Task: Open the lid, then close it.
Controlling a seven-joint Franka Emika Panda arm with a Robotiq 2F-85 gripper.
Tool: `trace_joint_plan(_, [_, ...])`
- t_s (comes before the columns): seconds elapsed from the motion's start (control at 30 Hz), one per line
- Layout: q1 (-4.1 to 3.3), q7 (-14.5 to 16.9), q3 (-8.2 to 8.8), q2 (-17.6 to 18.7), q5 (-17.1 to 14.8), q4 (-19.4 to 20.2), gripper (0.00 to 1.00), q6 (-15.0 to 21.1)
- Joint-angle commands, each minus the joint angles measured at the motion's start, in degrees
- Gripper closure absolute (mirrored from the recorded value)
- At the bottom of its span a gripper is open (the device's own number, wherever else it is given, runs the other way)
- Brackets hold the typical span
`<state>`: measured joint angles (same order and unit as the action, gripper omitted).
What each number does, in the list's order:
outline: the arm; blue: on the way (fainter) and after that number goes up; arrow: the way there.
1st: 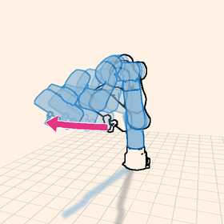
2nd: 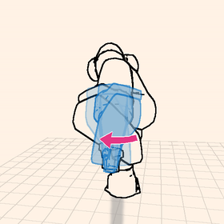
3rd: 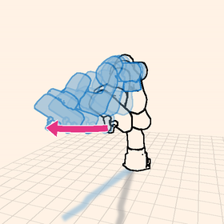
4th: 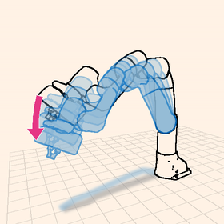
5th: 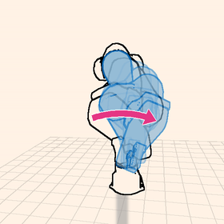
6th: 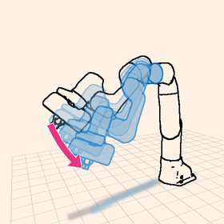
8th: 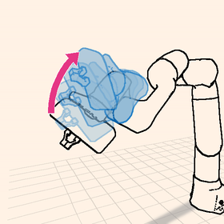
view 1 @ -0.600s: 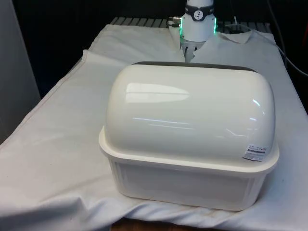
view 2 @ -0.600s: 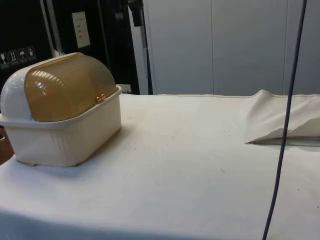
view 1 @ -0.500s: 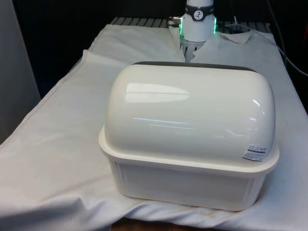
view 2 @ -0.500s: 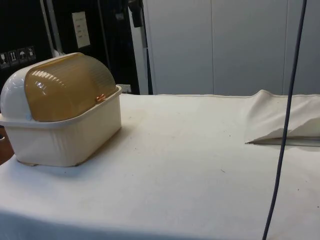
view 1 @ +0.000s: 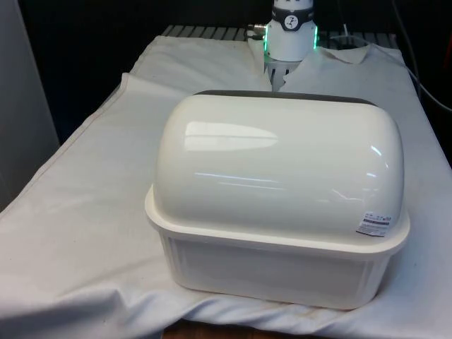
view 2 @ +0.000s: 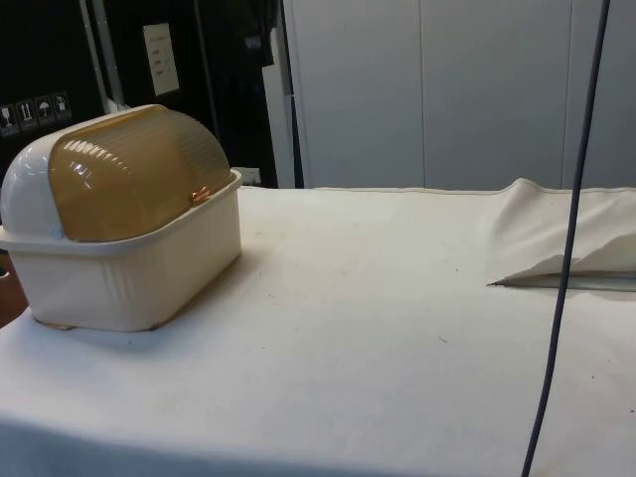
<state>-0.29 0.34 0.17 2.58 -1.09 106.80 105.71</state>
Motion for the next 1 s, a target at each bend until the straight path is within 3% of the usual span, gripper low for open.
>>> trace_joint_plan(0.0, [0.00, 0.0, 0.00, -0.2, 0.1, 0.3, 1.00, 0.2])
trace_joint_plan(0.1, [0.00, 0.0, 0.00, 0.0, 0.0, 0.1, 1.00, 0.0])
trace_joint_plan(0.43, [-0.06, -0.2, -0.06, -2.6, 1.0, 4.3, 1.00, 4.6])
trace_joint_plan(0.47, [0.00, 0.0, 0.00, -2.2, 0.6, 3.8, 1.00, 3.7])
trace_joint_plan(0.73, [-0.06, -0.5, -0.11, -5.0, 2.0, 9.1, 1.00, 10.1])
trace_joint_plan(0.77, [0.00, 0.0, -0.06, -4.5, 1.5, 8.3, 1.00, 8.8])
trace_joint_plan(0.8, [-0.06, -0.5, -0.11, -5.2, 2.1, 9.6, 1.00, 10.9])
trace_joint_plan(0.97, [0.00, -0.6, -0.11, -6.1, 2.5, 12.2, 1.00, 14.6])
